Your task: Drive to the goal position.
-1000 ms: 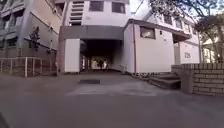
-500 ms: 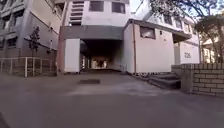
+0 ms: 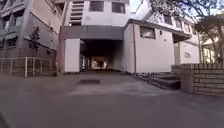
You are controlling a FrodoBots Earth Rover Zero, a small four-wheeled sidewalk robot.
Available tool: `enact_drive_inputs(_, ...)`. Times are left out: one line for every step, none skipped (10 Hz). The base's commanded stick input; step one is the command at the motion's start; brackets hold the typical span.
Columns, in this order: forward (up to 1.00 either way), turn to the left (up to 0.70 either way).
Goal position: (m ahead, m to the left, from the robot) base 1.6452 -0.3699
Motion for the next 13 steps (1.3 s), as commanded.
enact_drive_inputs(0.0,0.0)
enact_drive_inputs(0.0,0.0)
enact_drive_inputs(0.13,0.0)
enact_drive_inputs(0.74,0.0)
enact_drive_inputs(0.85,0.0)
enact_drive_inputs(0.85,0.0)
enact_drive_inputs(0.85,0.0)
enact_drive_inputs(0.85,0.0)
enact_drive_inputs(0.85,0.0)
enact_drive_inputs(0.85,0.0)
enact_drive_inputs(0.85,0.0)
enact_drive_inputs(0.85,0.0)
enact_drive_inputs(0.85,0.0)
